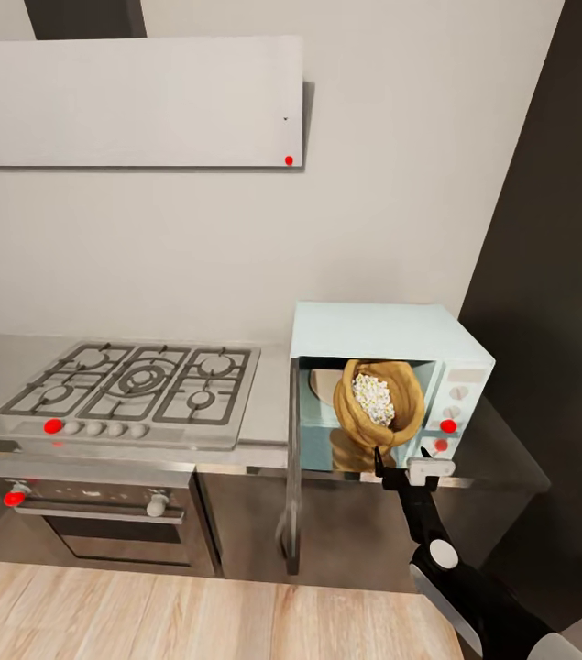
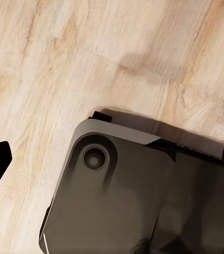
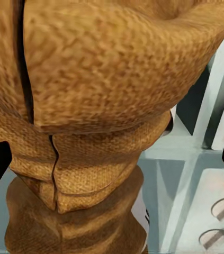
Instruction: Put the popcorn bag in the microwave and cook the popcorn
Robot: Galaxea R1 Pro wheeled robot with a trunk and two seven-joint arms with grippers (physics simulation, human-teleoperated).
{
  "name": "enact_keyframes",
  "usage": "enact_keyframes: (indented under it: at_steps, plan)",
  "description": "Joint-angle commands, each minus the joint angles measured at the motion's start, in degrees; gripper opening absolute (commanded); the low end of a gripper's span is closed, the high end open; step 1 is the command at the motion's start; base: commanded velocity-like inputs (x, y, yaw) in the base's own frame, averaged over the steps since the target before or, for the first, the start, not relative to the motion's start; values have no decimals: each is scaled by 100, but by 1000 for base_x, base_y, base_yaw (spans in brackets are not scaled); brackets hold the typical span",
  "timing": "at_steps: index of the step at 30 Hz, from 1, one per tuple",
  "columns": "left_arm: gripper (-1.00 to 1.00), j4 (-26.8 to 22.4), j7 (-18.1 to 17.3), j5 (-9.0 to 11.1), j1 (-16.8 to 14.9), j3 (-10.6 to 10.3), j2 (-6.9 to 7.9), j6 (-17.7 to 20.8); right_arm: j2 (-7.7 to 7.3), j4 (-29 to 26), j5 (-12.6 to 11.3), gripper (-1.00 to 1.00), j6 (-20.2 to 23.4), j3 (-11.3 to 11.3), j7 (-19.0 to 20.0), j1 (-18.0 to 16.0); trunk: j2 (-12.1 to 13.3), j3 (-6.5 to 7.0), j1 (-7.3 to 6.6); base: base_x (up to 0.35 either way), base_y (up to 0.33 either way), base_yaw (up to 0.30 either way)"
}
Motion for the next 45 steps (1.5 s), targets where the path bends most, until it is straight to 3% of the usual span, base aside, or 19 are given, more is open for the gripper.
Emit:
enact_keyframes:
  at_steps: [1, 10, 38, 45]
  plan:
    - [100, 2, 22, 9, -4, -6, -1, -18, -8, -4, -57, 100, -36, 36, -29, -9, -12, -12, 4, 95, 0, 0]
    - [100, 2, 23, 9, -4, -5, -1, -18, -31, -526, -57, 100, -10, 69, -54, 64, -12, -12, 4, 79, 0, 0]
    - [100, 2, 21, 9, -4, -13, -1, -18, -52, -590, -57, 100, -9, 36, -55, 67, -12, -12, 4, 62, 0, 0]
    - [100, 2, 21, 9, -4, -13, -1, -18, -84, -823, -56, 100, -1, 45, -64, 84, -12, -12, 4, 89, 0, 0]
